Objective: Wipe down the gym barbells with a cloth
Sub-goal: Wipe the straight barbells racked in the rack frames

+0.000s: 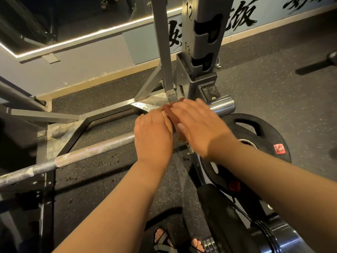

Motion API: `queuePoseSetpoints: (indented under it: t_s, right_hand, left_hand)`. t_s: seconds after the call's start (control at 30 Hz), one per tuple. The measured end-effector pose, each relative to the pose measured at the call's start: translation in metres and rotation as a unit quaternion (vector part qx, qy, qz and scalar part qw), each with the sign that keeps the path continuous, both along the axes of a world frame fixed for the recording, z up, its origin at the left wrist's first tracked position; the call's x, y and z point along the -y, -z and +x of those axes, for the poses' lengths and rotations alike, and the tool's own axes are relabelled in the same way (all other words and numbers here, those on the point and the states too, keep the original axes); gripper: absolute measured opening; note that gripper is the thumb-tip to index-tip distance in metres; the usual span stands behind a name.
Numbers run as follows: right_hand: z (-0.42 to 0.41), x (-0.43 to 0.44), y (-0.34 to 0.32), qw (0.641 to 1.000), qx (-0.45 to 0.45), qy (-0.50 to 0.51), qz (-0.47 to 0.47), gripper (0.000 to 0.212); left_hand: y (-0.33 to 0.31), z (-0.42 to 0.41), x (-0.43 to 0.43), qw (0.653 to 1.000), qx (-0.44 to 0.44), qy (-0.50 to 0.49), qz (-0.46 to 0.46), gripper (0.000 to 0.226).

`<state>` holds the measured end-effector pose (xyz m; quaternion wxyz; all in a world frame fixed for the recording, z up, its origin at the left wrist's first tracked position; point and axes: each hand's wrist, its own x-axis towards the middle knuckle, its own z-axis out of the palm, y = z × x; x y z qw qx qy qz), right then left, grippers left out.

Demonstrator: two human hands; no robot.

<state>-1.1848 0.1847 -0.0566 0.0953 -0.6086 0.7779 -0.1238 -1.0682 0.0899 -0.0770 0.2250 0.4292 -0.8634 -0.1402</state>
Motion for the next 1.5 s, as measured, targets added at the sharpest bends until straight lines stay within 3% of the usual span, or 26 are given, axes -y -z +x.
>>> queuePoseSetpoints:
  t_s: [0.1,0.2,0.27,0.33,0.43,0.53,0.67,0.73,0.8,0.87,0.97,1.07,1.13,1.27,1.4,1.5]
  right_hand:
    - [-0.03,-0.011,0.002,0.986,-0.011,0.155,-0.059,0.036]
    - [-0.013,-0.003,0.001,0.955,0.038,0.283,-0.085,0.042]
    - [0.018,0.006,0.002,0.967,0.055,0.24,-0.06,0.052]
    - [0.043,0.01,0.005,0.989,0.055,0.123,-0.063,0.06]
    - [0.021,0.005,0.004,0.998,0.028,0.052,-0.028,0.057]
    - [-0.014,-0.015,0.008,0.99,-0.017,0.13,-0.058,0.051]
    - [-0.007,-0.015,0.009,0.955,0.033,0.275,-0.11,0.047]
    - [0.014,-0.001,0.009,0.97,0.042,0.23,-0.068,0.054]
    - [0.028,0.007,0.007,0.994,0.038,0.093,-0.048,0.058]
    - [0.019,0.005,0.001,1.0,0.004,0.018,-0.016,0.055]
    - [-0.01,-0.004,0.002,0.993,-0.063,0.093,-0.038,0.039]
    - [-0.024,-0.008,0.003,0.969,0.001,0.223,-0.104,0.032]
    - [-0.008,0.003,0.003,0.975,0.018,0.201,-0.094,0.033]
    - [0.033,0.021,0.003,0.994,0.065,0.057,-0.072,0.048]
    - [0.002,-0.003,0.001,0.993,0.048,-0.036,-0.1,0.043]
    - [-0.013,0.0,-0.003,0.996,0.034,0.022,-0.082,0.028]
  left_hand:
    - [-0.002,0.0,-0.002,1.0,-0.007,-0.008,0.002,0.043]
    - [0.001,0.0,0.0,1.0,-0.01,-0.01,-0.019,0.043]
    - [0.002,-0.001,0.001,1.0,-0.008,-0.011,-0.027,0.041]
    - [0.002,-0.002,0.001,0.999,0.009,-0.019,-0.027,0.041]
    - [0.001,0.0,0.001,1.0,0.021,-0.015,-0.016,0.038]
    - [0.0,0.001,0.002,1.0,0.019,-0.006,-0.018,0.036]
    - [0.0,0.0,0.0,1.0,0.02,-0.013,-0.019,0.04]
    - [0.001,0.0,0.001,0.999,0.016,-0.018,-0.03,0.04]
    - [0.001,0.0,0.003,0.999,0.033,-0.016,-0.027,0.04]
    - [-0.001,0.001,0.004,0.999,0.05,-0.009,-0.017,0.043]
    - [-0.007,0.005,0.004,0.999,0.038,0.001,-0.018,0.04]
    - [-0.013,0.014,0.005,0.998,0.042,0.04,0.002,0.037]
    - [-0.014,0.018,0.006,0.997,0.031,0.062,0.024,0.036]
    - [-0.017,0.02,0.004,0.997,0.037,0.06,0.027,0.042]
    - [-0.02,0.025,0.003,0.996,0.041,0.075,0.036,0.048]
    - [-0.019,0.034,0.005,0.995,0.071,0.064,0.033,0.04]
